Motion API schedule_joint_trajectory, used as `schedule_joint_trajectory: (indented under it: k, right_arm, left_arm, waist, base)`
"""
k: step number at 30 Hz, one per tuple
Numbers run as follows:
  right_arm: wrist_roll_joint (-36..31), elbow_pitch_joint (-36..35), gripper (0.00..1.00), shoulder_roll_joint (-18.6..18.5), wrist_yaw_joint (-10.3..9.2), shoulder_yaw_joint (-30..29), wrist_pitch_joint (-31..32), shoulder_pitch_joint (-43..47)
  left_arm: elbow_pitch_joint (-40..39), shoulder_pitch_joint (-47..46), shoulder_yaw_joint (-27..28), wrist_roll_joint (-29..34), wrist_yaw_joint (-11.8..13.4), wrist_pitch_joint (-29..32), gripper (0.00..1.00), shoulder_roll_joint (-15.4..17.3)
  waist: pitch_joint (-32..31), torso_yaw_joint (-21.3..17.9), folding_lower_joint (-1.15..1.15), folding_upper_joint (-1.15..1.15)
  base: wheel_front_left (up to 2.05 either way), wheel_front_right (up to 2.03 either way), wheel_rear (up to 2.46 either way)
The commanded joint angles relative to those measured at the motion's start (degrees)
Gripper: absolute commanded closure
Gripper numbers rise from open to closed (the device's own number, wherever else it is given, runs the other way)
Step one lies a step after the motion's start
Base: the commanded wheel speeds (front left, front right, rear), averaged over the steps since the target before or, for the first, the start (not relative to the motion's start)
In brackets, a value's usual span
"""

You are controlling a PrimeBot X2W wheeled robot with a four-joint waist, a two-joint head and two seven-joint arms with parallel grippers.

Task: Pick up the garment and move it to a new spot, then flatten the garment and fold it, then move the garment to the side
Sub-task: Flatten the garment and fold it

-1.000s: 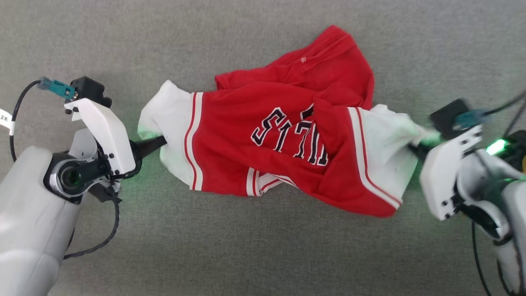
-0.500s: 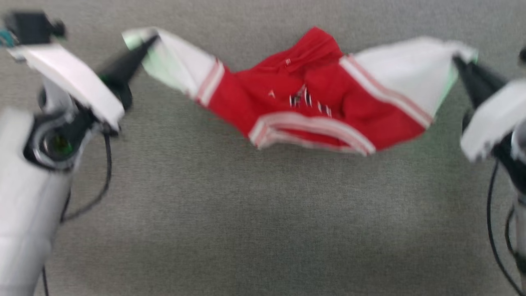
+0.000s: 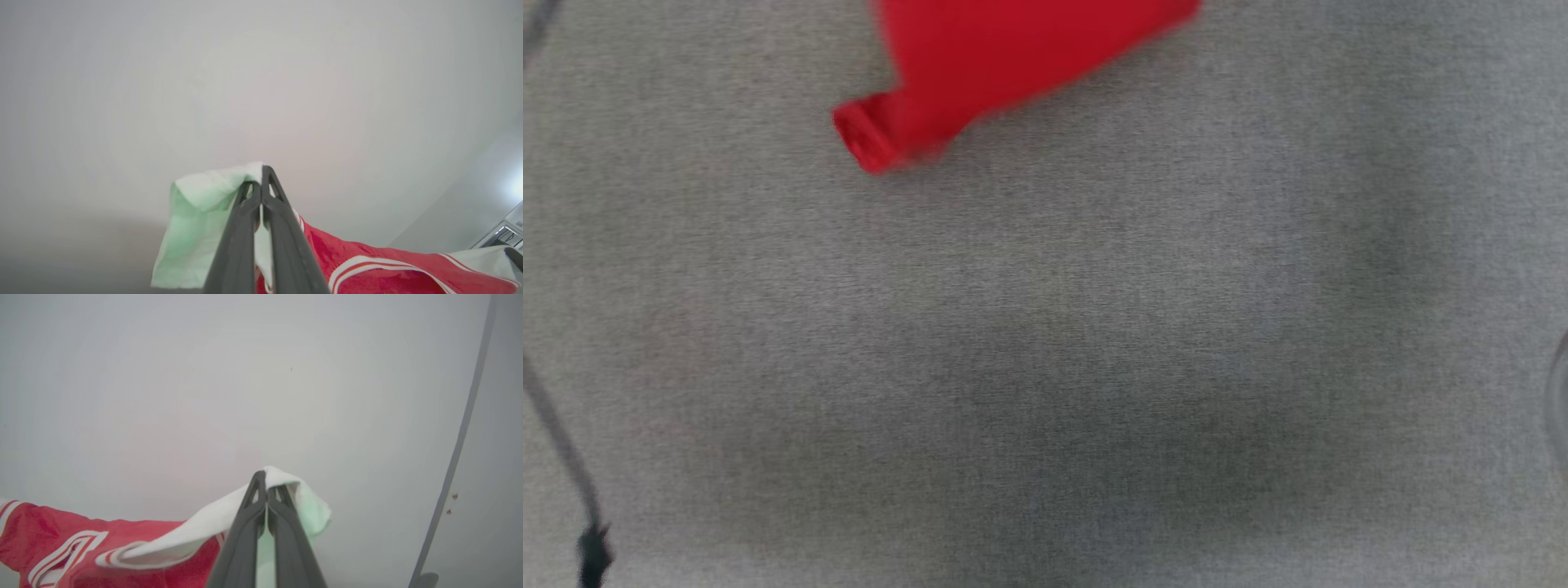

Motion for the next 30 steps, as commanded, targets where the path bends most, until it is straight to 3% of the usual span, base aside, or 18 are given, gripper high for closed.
schedule_joint_trajectory:
  k: [1, 7, 14, 22, 26, 30]
  right_arm:
    - [-1.5, 2.6, 1.00, 0.1, -0.12, -0.9, -2.4, -3.9]
    - [-4.6, 10.9, 1.00, 0.2, -0.11, -3.3, -8.7, -13.2]
    - [-4.5, 18.6, 1.00, -1.8, -0.10, -0.6, -10.7, -11.4]
    - [2.1, 16.5, 1.00, -6.7, -0.10, 6.9, -7.6, 5.0]
    - [7.4, 9.6, 1.00, -10.0, -0.11, 9.1, -3.6, 17.7]
    - [11.9, 0.0, 1.00, -12.3, -0.11, 7.7, 1.5, 32.1]
  left_arm:
    - [2.1, -3.8, 0.3, 0.6, -0.2, -1.5, 1.00, -0.3]
    - [5.9, -11.9, 1.5, -1.1, -0.2, -5.7, 1.00, -2.7]
    - [3.6, -5.8, -1.7, -5.6, -0.2, -0.9, 1.00, -3.4]
    - [-8.1, 17.5, -5.9, -12.9, -0.2, 1.0, 1.00, 0.9]
    - [-15.2, 31.1, -8.0, -15.7, -0.2, 0.3, 1.00, 3.8]
    - [-22.8, 43.7, -10.3, -17.2, -0.2, -0.7, 1.00, 7.2]
  waist:
    - [0.2, -0.5, 0.00, 0.00]
    - [-0.7, -0.6, 0.00, 0.00]
    - [-2.7, 0.2, 0.00, 0.00]
    - [-6.7, 0.7, 0.00, 0.00]
    - [-9.0, 1.2, 0.00, 0.00]
    - [-11.0, 1.5, 0.00, 0.00]
  base:
    - [0.00, 0.00, 0.00]
    - [0.00, 0.00, 0.00]
    - [0.00, 0.00, 0.00]
    - [0.00, 0.00, 0.00]
    - [0.00, 0.00, 0.00]
    - [0.00, 0.00, 0.00]
